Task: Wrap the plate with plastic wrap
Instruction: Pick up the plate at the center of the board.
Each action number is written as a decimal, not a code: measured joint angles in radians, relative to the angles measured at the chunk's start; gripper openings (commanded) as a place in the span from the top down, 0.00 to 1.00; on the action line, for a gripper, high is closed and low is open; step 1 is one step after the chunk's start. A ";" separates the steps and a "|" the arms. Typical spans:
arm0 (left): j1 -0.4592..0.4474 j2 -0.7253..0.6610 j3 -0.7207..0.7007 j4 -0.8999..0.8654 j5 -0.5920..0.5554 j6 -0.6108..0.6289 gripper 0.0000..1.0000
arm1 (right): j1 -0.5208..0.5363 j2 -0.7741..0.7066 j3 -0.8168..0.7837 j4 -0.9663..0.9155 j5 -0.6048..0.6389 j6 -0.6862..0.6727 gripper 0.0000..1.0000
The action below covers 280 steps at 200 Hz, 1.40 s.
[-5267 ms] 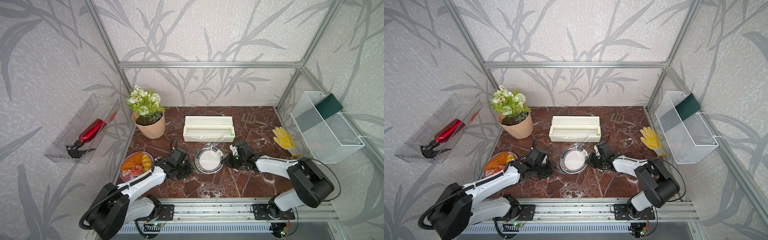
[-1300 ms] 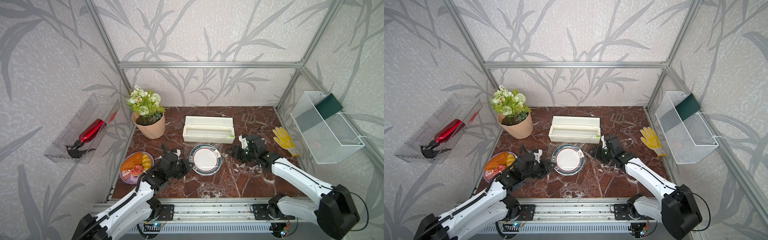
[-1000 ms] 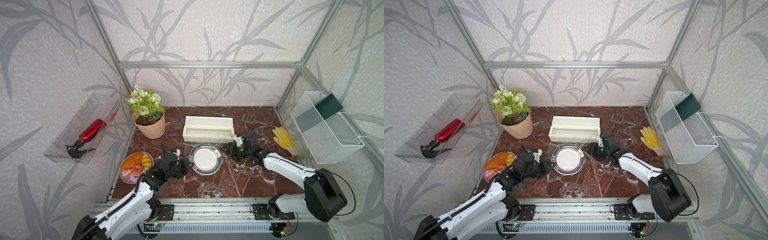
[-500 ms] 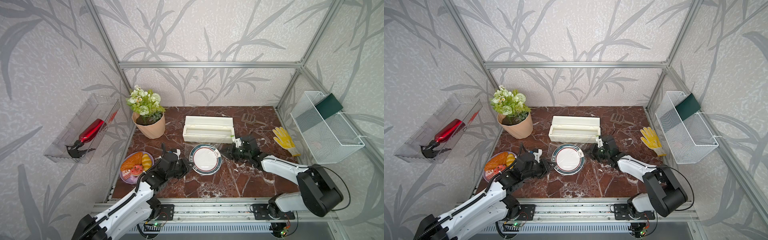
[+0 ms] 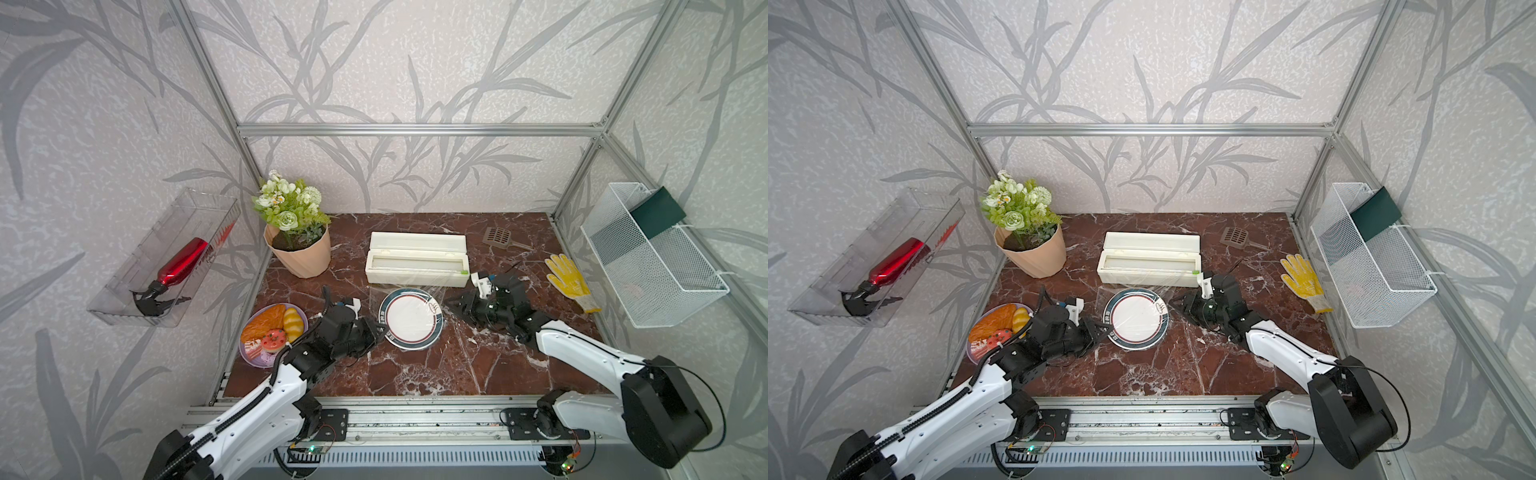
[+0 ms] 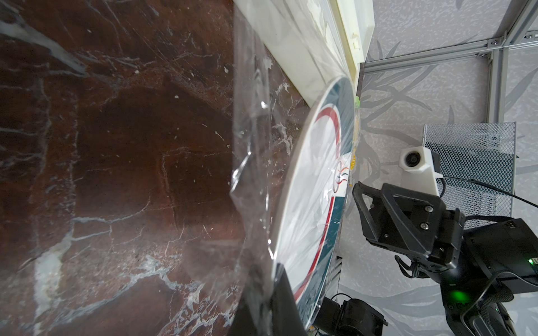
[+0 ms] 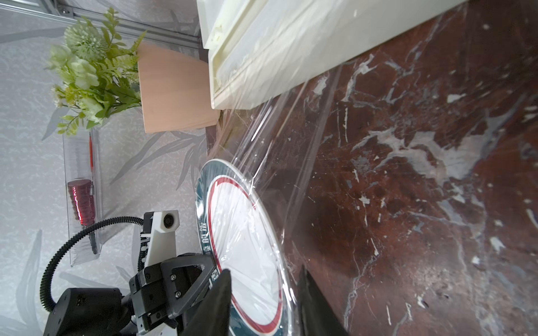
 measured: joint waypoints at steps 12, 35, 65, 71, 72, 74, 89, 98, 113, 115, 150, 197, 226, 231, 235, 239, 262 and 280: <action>0.000 0.000 0.000 0.000 0.000 0.000 1.00 | 0.000 -0.009 -0.005 -0.006 -0.001 -0.010 0.51; 0.000 -0.002 0.000 0.000 0.000 0.000 1.00 | 0.000 -0.008 -0.043 0.005 -0.008 -0.007 0.51; 0.000 -0.006 0.000 0.000 -0.001 0.000 1.00 | 0.000 0.028 -0.101 0.056 -0.031 0.024 0.55; 0.000 -0.006 0.000 0.000 -0.001 0.000 1.00 | 0.001 0.037 -0.110 0.071 -0.035 0.032 0.58; 0.000 -0.006 0.000 0.000 -0.001 0.000 1.00 | 0.001 0.040 -0.111 0.075 -0.036 0.032 0.58; 0.000 -0.006 0.000 -0.001 -0.001 0.000 1.00 | 0.002 0.041 -0.113 0.078 -0.037 0.036 0.59; 0.000 -0.006 0.000 -0.001 -0.001 0.000 1.00 | 0.005 0.055 -0.127 0.113 -0.047 0.060 0.68; 0.000 -0.006 0.000 -0.001 -0.001 0.000 1.00 | 0.007 0.058 -0.131 0.130 -0.051 0.066 0.74; 0.000 -0.006 0.000 -0.001 -0.001 0.000 1.00 | 0.008 0.057 -0.132 0.151 -0.054 0.076 0.84; 0.000 -0.006 0.000 -0.001 -0.001 0.000 1.00 | 0.008 0.057 -0.132 0.155 -0.055 0.079 0.85; 0.000 -0.006 0.000 0.000 -0.001 -0.002 1.00 | 0.009 0.057 -0.134 0.179 -0.055 0.087 1.00; 0.000 -0.006 0.000 0.002 -0.001 -0.004 1.00 | 0.009 0.042 -0.154 0.182 -0.054 0.086 1.00; 0.000 -0.007 0.000 0.014 0.000 -0.014 1.00 | 0.013 0.026 -0.170 0.179 -0.050 0.082 1.00; 0.000 -0.007 0.000 0.018 0.001 -0.018 1.00 | 0.014 0.026 -0.170 0.179 -0.050 0.081 1.00; 0.000 -0.007 0.000 0.022 0.002 -0.021 1.00 | 0.016 0.026 -0.170 0.179 -0.050 0.081 1.00; 0.000 -0.006 0.000 0.027 0.003 -0.024 1.00 | 0.016 0.026 -0.170 0.179 -0.050 0.080 1.00; 0.000 0.007 0.000 0.058 0.011 -0.042 1.00 | 0.019 0.052 -0.166 0.184 -0.050 0.079 1.00; 0.000 0.012 0.000 0.073 0.019 -0.052 1.00 | 0.021 0.104 -0.158 0.206 -0.051 0.082 1.00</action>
